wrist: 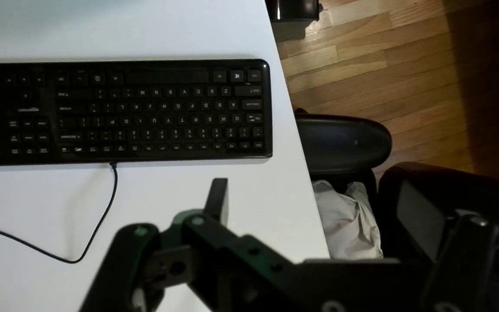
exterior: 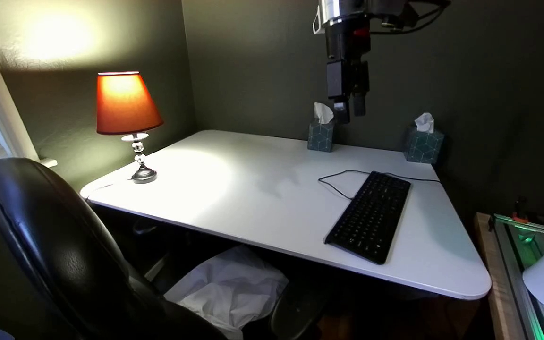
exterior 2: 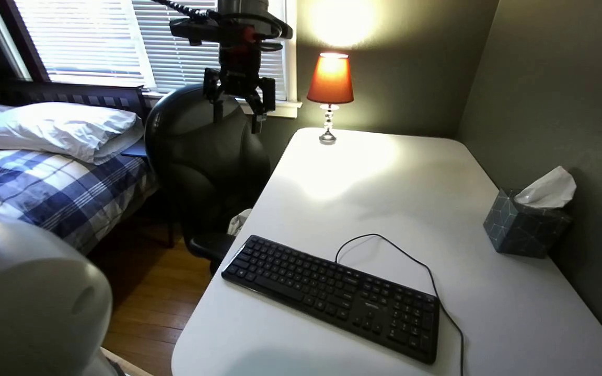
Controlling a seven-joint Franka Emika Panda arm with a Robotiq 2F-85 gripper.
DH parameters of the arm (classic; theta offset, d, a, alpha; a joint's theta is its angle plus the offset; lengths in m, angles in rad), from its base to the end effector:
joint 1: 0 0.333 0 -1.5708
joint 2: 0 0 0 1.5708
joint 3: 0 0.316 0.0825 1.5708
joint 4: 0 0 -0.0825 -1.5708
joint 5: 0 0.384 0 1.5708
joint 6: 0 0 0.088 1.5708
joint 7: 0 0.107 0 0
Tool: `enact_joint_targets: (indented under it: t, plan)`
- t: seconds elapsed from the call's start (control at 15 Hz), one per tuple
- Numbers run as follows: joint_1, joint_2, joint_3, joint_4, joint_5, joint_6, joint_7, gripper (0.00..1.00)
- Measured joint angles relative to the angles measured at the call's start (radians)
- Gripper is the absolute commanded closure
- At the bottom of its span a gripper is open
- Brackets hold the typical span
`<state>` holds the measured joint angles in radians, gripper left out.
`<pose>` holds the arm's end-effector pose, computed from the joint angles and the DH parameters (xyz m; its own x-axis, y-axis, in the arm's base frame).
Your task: Press a key on the keyboard
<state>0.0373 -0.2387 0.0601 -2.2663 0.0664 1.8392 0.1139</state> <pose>0.4503 0.0501 0.4425 0.9806 -0.0401 -0.1919 -0.0455 -0.9987 -0.0237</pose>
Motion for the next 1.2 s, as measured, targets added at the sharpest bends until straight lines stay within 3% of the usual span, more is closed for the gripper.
enact_joint_targets:
  t: [0.47,1.2]
  plan:
    - [-0.005,0.043,0.003,-0.088,-0.107,0.023,0.005,0.0]
    - [-0.006,0.106,0.0,-0.089,-0.114,0.022,-0.002,0.0]
